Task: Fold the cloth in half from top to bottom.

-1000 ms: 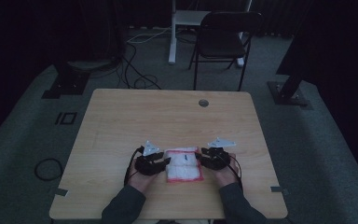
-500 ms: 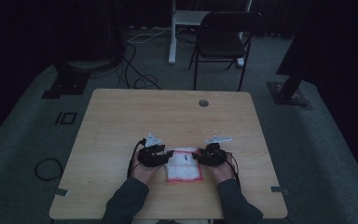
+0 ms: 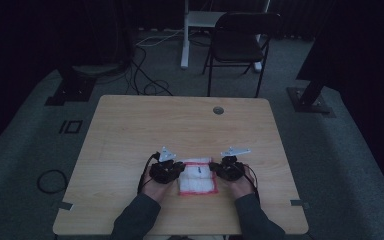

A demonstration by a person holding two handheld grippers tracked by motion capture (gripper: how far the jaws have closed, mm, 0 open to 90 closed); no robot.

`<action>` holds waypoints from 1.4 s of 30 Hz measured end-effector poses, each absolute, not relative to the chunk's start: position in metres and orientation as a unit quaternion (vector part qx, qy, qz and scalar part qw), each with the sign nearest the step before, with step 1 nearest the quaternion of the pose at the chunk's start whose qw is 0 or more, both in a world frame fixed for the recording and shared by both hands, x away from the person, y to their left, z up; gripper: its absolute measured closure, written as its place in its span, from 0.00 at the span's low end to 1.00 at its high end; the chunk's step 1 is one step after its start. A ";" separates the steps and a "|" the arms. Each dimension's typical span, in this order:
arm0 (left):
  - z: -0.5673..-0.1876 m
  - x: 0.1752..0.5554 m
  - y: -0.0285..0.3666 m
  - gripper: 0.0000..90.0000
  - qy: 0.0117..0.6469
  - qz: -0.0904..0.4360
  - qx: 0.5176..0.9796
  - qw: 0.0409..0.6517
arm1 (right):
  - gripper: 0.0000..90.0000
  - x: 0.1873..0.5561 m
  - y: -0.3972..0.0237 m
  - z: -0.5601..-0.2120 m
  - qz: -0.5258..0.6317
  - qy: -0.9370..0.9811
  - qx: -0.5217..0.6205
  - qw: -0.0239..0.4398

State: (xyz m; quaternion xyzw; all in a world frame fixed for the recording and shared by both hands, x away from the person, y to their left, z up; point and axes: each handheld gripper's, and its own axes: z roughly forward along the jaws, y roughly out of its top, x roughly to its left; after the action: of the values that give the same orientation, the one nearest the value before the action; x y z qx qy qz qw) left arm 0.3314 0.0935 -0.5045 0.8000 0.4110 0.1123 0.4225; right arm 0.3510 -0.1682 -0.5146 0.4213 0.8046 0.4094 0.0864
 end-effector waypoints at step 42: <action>-0.498 0.332 0.086 0.81 0.417 0.112 0.799 0.418 | 0.96 0.314 -0.175 -0.513 0.434 0.808 0.387 0.096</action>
State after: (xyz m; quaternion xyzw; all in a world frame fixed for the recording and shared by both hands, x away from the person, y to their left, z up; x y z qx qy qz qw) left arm 0.3317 0.0857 -0.4979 0.7995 0.4168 0.1122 0.4178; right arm 0.3136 -0.1753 -0.5132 0.3870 0.8081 0.4337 0.0956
